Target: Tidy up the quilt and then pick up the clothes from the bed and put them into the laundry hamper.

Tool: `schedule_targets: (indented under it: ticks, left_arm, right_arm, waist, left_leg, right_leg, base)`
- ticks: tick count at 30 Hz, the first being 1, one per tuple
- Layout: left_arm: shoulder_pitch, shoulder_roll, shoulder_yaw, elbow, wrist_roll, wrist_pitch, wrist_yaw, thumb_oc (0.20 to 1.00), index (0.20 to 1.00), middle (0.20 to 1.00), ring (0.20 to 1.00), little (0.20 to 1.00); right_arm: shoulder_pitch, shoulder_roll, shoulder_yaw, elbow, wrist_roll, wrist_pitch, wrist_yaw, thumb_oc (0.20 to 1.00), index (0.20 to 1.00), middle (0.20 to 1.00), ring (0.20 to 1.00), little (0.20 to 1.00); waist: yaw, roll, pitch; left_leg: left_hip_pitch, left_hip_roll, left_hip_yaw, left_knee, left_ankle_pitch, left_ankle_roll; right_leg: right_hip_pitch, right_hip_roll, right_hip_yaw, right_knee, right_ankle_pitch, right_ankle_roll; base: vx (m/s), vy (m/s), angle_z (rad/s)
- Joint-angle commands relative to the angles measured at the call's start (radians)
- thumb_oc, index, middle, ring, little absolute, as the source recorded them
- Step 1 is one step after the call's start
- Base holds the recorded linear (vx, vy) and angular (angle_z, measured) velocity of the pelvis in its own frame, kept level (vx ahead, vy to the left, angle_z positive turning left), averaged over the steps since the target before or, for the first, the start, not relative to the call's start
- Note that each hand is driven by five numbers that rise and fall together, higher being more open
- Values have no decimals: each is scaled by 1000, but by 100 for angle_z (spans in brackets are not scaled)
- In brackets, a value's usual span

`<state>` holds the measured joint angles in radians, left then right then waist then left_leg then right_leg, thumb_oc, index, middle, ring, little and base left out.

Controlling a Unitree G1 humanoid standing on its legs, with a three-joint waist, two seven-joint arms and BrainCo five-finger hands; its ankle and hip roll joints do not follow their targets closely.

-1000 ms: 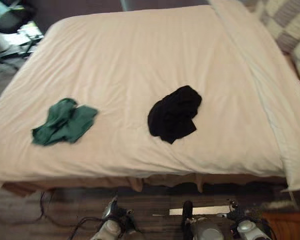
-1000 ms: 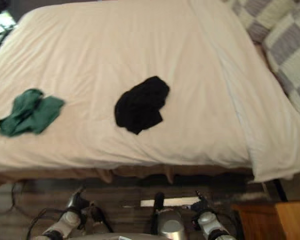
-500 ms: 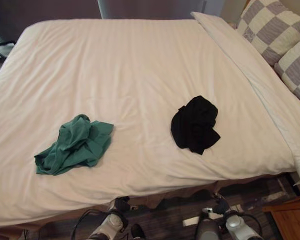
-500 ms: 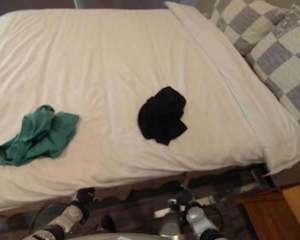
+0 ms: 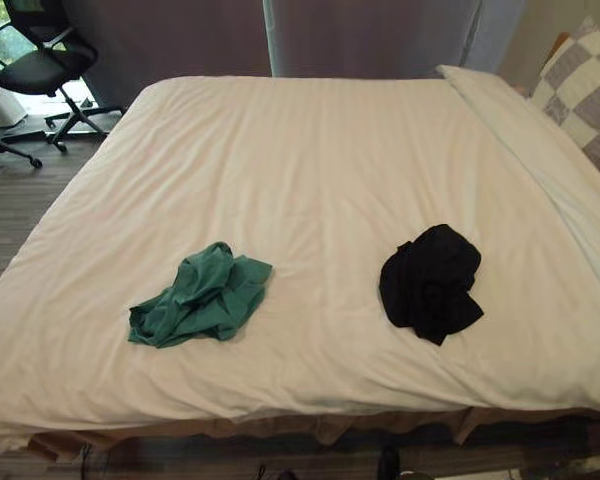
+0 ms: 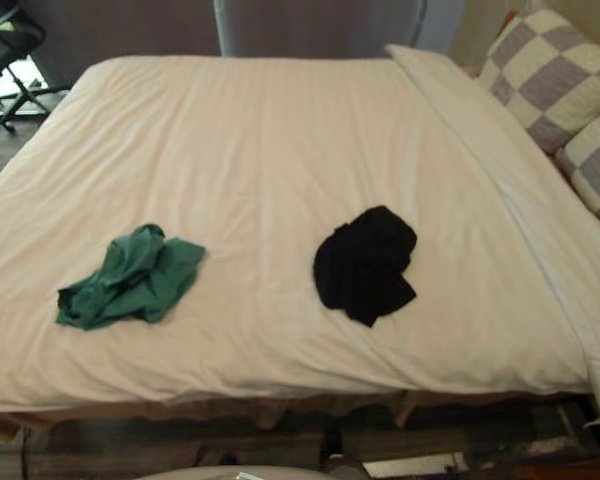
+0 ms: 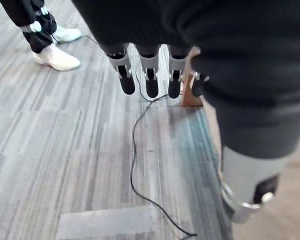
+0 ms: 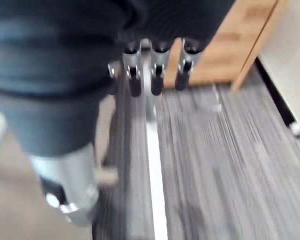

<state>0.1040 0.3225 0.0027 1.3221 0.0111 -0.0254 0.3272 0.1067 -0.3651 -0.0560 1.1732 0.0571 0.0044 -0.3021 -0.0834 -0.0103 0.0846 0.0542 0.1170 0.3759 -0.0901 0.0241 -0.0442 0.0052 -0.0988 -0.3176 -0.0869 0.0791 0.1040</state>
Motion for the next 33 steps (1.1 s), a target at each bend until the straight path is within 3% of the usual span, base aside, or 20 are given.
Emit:
schedule_targets:
  ticks: [1,2,3,4,6,8,11,13,14,15,16,17,18,24,27,29,33]
  left_arm:
    - [-78,116,9,-24,56,-17,68,1000,1000,1000,1000,1000]
    - [-98,226,16,-179,138,-34,84,1000,1000,1000,1000,1000]
    - [-96,226,15,-182,139,-32,83,1000,1000,1000,1000,1000]
    - [-124,298,2,-283,190,-41,104,1000,1000,1000,1000,1000]
    - [-142,343,2,-345,221,-41,107,1000,1000,1000,1000,1000]
    - [-196,484,11,-613,321,-61,147,1000,1000,1000,1000,1000]
    - [-203,492,18,-732,347,-76,146,1000,1000,1000,1000,1000]
    - [-218,481,-7,-899,401,-107,129,1000,1000,1000,1000,1000]
    - [-215,481,-5,-903,402,-105,127,1000,1000,1000,1000,1000]
    - [-418,728,-42,-738,301,-120,32,1000,1000,1000,1000,1000]
    - [-360,678,-58,-803,340,-131,77,1000,1000,1000,1000,1000]
    - [-299,660,-68,-904,378,-158,61,1000,1000,1000,1000,1000]
    - [-227,645,-66,-971,451,-142,61,1000,1000,1000,1000,1000]
    - [-262,608,-101,-983,533,-99,47,1000,1000,1000,1000,1000]
    - [-245,649,-5,-1184,592,-75,0,1000,1000,1000,1000,1000]
    - [-215,643,64,-1205,622,-68,-2,1000,1000,1000,1000,1000]
    - [-201,654,98,-1136,678,-39,-12,1000,1000,1000,1000,1000]
  right_arm:
    - [-37,-91,-40,-154,1,-52,-92,1000,1000,1000,1000,1000]
    - [16,-176,-99,-361,-78,-64,-121,1000,1000,1000,1000,1000]
    - [20,-175,-101,-365,-79,-61,-121,1000,1000,1000,1000,1000]
    - [17,-214,-121,-422,-109,-72,-148,1000,1000,1000,1000,1000]
    - [4,-229,-132,-432,-124,-72,-164,1000,1000,1000,1000,1000]
    - [-33,-319,-146,-579,-218,-76,-189,1000,1000,1000,1000,1000]
    - [-51,-356,-128,-668,-293,-76,-187,1000,1000,1000,1000,1000]
    - [-88,-387,-82,-761,-359,-95,-157,1000,1000,1000,1000,1000]
    - [-88,-388,-82,-762,-360,-94,-156,1000,1000,1000,1000,1000]
    - [-151,-494,-19,-819,-349,-117,-86,1000,1000,1000,1000,1000]
    - [-119,-442,-48,-873,-352,-125,-117,1000,1000,1000,1000,1000]
    - [-107,-440,-46,-912,-382,-134,-100,1000,1000,1000,1000,1000]
    - [-116,-443,-35,-952,-410,-144,-108,1000,1000,1000,1000,1000]
    - [-210,-442,23,-1028,-432,-139,-103,1000,1000,1000,1000,1000]
    - [-217,-445,-8,-1065,-447,-123,-97,1000,1000,1000,1000,1000]
    - [-234,-446,-13,-1057,-455,-110,-87,1000,1000,1000,1000,1000]
    - [-280,-466,-16,-1052,-441,-113,-80,1000,1000,1000,1000,1000]
  waist:
    - [-25,-15,65]
    - [-39,-6,66]
    - [-38,-3,63]
    - [-45,3,65]
    - [-46,2,71]
    - [-51,6,66]
    - [-51,1,66]
    - [-50,-8,64]
    - [-50,-4,61]
    - [-89,20,38]
    - [-73,7,51]
    - [-63,7,60]
    - [-59,4,67]
    - [-62,3,115]
    - [-37,10,165]
    - [-21,8,196]
    - [-7,6,241]
  left_leg:
    - [24,49,53,3,-12,-71]
    - [25,51,57,3,-16,-73]
    - [34,52,45,3,-35,-80]
    - [36,53,46,3,-36,-81]
    - [26,52,59,3,-17,-75]
    - [37,56,49,3,-40,-80]
    - [35,58,67,3,-23,-74]
    - [35,62,69,3,-23,-74]
    - [45,63,53,3,-44,-81]
    - [54,65,71,3,-41,-86]
    - [53,61,73,3,-38,-86]
    - [51,59,70,3,-41,-84]
    - [41,61,68,3,-41,-82]
    - [-22,65,74,3,-25,-81]
    - [-84,67,58,3,-5,-83]
    - [-126,73,51,4,10,-87]
    - [-185,78,53,6,36,-98]
  right_leg:
    - [32,-105,5,0,-29,66]
    - [33,-107,2,0,-30,73]
    - [43,-106,11,0,-44,81]
    - [44,-107,9,0,-43,85]
    - [35,-109,-1,0,-27,78]
    - [40,-112,16,0,-41,92]
    - [36,-112,8,0,-29,83]
    - [34,-111,11,0,-28,83]
    - [44,-110,23,0,-44,92]
    - [42,-110,34,0,-40,97]
    - [38,-112,36,0,-33,99]
    - [37,-112,37,0,-31,100]
    - [26,-112,40,0,-33,101]
    - [-47,-116,54,0,-16,103]
    - [-101,-121,53,1,-1,101]
    - [-141,-128,49,3,10,98]
    - [-193,-138,37,6,33,100]
  base:
    - [34,8,-1]
    - [92,18,3]
    - [106,23,8]
    - [79,19,14]
    - [-28,-4,7]
    - [50,-16,-9]
    - [-44,-27,-7]
    - [66,-26,-8]
    - [152,24,-12]
    - [144,61,-11]
    - [66,48,-12]
    - [-28,-4,-31]
    - [-33,-19,-29]
    - [-117,-12,-2]
    - [-170,-27,-4]
    - [-142,-42,19]
    - [-114,-33,4]
